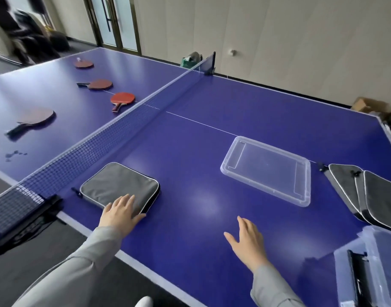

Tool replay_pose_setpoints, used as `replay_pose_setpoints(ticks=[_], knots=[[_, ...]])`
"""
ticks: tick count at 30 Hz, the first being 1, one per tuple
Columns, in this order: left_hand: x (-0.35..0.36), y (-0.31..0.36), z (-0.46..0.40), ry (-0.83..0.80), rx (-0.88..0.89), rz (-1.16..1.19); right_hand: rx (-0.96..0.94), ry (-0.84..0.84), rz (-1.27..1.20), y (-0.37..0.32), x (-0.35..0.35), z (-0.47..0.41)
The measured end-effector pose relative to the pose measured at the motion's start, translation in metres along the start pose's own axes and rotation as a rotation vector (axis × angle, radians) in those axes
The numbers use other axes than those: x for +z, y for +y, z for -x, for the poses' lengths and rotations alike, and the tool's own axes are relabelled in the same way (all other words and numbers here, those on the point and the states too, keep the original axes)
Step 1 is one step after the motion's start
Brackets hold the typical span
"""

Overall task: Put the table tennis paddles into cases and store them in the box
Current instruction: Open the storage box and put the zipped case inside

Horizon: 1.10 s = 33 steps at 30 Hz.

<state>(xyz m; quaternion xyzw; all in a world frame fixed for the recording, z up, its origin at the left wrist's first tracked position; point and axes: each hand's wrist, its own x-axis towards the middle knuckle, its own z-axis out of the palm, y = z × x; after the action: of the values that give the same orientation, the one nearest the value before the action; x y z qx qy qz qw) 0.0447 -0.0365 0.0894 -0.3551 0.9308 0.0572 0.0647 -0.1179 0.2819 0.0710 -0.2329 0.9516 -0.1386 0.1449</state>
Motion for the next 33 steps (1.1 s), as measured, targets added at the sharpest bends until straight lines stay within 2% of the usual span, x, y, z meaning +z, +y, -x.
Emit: replay_pose_setpoints(ticks=[7, 16, 22, 25, 29, 33], knots=[[-0.006, -0.102, -0.059, -0.011, -0.117, 0.138, 0.030, -0.045, -0.026, -0.094, 0.038, -0.033], [0.004, -0.189, -0.184, -0.218, -0.150, 0.354, 0.265, -0.101, -0.251, -0.227, 0.113, -0.086], [0.022, -0.203, -0.227, -0.407, -0.172, 0.593, 0.419, -0.103, -0.375, -0.274, 0.135, -0.105], [0.030, -0.204, -0.237, -0.441, -0.171, 0.648, 0.465, -0.083, -0.453, -0.288, 0.141, -0.114], [0.039, -0.200, -0.241, -0.451, -0.198, 0.635, 0.543, -0.015, -0.682, -0.304, 0.146, -0.121], [0.043, -0.197, -0.243, -0.474, -0.258, 0.662, 0.594, -0.001, -0.711, -0.306, 0.145, -0.126]])
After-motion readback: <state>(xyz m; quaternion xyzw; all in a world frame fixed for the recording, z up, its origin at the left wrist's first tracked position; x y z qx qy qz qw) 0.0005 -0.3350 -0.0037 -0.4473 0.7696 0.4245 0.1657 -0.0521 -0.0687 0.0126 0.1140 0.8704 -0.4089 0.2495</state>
